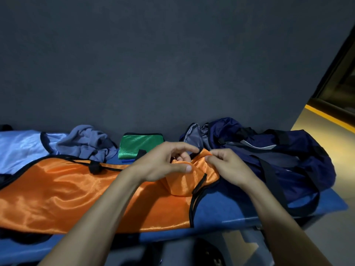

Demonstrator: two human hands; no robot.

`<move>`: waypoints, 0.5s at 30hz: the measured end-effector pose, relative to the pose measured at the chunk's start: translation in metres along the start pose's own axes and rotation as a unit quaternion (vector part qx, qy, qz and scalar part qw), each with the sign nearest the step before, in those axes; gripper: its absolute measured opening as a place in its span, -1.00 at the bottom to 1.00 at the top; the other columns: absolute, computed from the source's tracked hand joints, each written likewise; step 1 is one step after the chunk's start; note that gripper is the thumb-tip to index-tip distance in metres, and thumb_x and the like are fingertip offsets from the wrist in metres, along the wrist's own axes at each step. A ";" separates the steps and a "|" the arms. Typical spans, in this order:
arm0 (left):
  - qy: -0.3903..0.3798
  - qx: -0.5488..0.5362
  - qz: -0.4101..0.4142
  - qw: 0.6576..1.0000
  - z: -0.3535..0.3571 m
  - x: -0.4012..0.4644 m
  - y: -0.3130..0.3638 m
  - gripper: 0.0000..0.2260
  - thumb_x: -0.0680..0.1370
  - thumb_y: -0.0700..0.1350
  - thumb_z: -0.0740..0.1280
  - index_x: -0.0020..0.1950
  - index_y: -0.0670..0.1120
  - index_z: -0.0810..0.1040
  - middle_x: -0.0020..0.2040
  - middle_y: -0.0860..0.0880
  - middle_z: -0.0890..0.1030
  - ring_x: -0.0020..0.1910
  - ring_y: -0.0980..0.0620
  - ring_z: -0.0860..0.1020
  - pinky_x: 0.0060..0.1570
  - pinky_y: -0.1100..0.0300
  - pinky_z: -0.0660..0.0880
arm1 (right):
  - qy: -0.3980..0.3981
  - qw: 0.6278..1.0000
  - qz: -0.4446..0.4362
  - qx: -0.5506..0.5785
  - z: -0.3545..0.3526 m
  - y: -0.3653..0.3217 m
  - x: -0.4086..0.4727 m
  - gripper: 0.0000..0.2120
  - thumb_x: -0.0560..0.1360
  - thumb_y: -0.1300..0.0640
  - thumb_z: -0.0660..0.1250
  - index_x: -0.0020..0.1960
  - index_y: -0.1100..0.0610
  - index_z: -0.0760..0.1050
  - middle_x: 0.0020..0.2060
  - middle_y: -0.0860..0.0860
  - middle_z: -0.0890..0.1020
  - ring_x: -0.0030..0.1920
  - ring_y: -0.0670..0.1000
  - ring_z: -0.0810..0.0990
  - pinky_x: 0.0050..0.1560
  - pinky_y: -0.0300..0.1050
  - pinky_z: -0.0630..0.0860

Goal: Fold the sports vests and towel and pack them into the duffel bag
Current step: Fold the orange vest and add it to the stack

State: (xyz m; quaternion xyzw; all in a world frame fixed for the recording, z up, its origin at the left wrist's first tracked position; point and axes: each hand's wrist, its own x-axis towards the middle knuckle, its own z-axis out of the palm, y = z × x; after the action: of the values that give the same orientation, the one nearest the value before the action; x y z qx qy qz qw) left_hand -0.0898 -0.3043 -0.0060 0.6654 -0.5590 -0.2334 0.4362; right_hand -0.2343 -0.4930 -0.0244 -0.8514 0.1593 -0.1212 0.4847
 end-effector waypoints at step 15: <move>0.137 0.140 0.129 0.972 0.025 0.048 0.011 -0.79 0.44 -0.09 0.59 -0.01 0.03 0.62 -0.15 0.12 0.64 -0.10 0.11 0.62 -0.07 0.23 0.50 | -0.011 0.982 0.026 0.186 0.002 -0.017 -0.009 -0.65 0.67 -0.05 0.19 -0.12 -0.06 0.70 -0.27 0.11 0.57 -0.23 0.04 0.52 -0.17 -0.03 0.41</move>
State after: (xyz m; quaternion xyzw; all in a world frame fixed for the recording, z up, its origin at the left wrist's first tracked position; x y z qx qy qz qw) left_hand -0.1030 -0.3578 -0.0008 0.6674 -0.6025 -0.0014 0.4377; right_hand -0.2395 -0.4795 -0.0111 -0.7430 0.1509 -0.1265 0.6397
